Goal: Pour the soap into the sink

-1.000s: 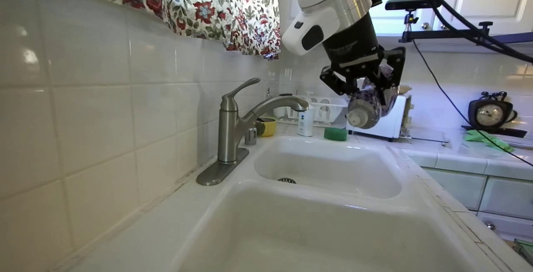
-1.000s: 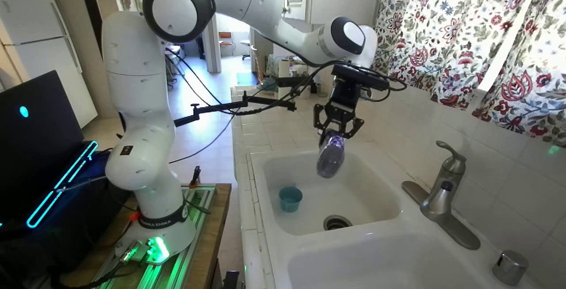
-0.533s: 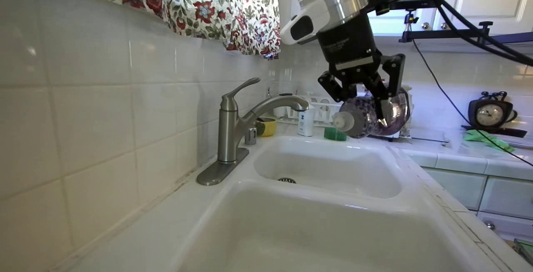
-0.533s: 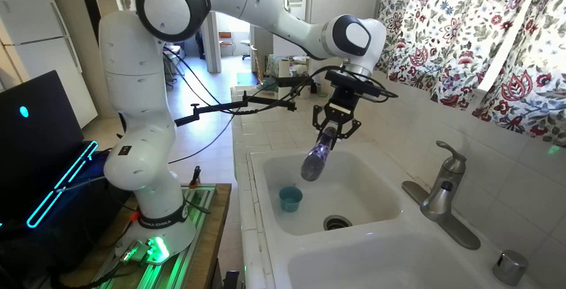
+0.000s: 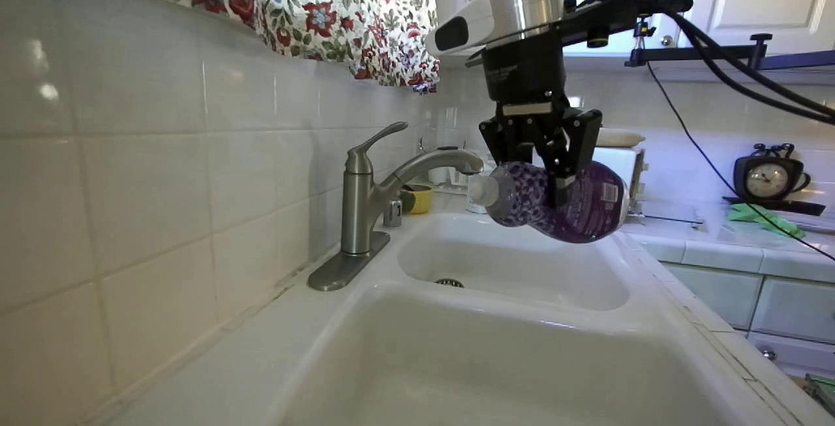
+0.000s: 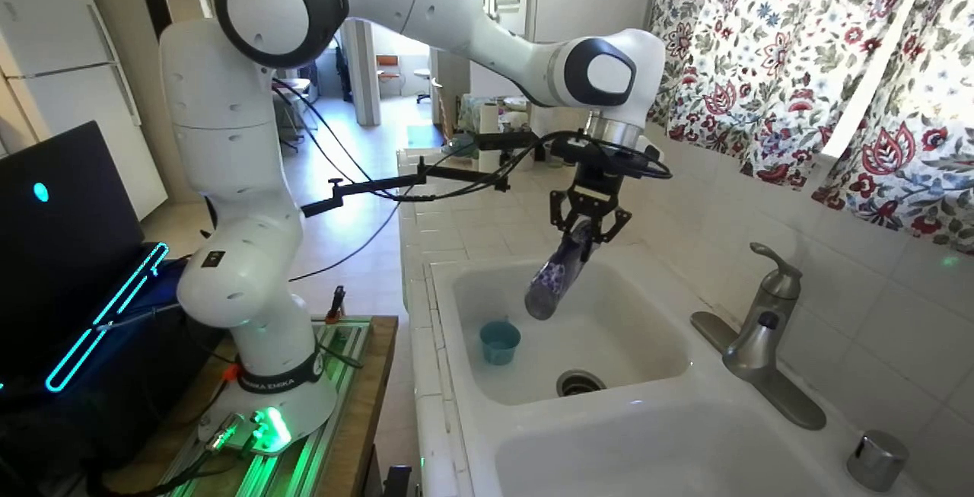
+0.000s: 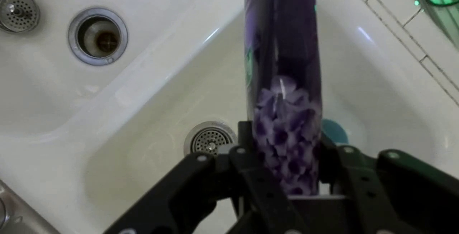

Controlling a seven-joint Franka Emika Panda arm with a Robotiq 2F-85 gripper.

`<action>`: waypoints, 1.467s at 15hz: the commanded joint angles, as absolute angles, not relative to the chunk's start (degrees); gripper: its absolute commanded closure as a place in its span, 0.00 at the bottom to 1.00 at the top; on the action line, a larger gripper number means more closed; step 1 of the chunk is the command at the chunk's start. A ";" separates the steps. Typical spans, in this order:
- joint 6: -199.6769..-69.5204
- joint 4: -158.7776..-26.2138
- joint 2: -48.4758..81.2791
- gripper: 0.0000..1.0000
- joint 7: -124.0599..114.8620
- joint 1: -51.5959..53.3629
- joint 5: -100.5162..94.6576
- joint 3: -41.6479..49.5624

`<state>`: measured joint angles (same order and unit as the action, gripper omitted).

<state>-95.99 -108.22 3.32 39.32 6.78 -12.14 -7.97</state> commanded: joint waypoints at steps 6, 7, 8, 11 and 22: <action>-110.70 -118.78 -2.72 0.85 32.59 6.88 -9.85 -7.68; -111.39 -119.43 -3.00 0.85 32.30 6.91 -9.86 -7.66; -112.08 -119.88 -3.28 0.85 32.13 6.92 -9.69 -7.63; -114.50 -120.96 -4.39 0.85 32.82 7.01 -8.12 -7.51; -146.91 -134.41 -11.58 0.85 33.40 9.15 12.24 -5.75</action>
<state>-137.62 -129.52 -8.77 33.54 7.21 7.61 -6.66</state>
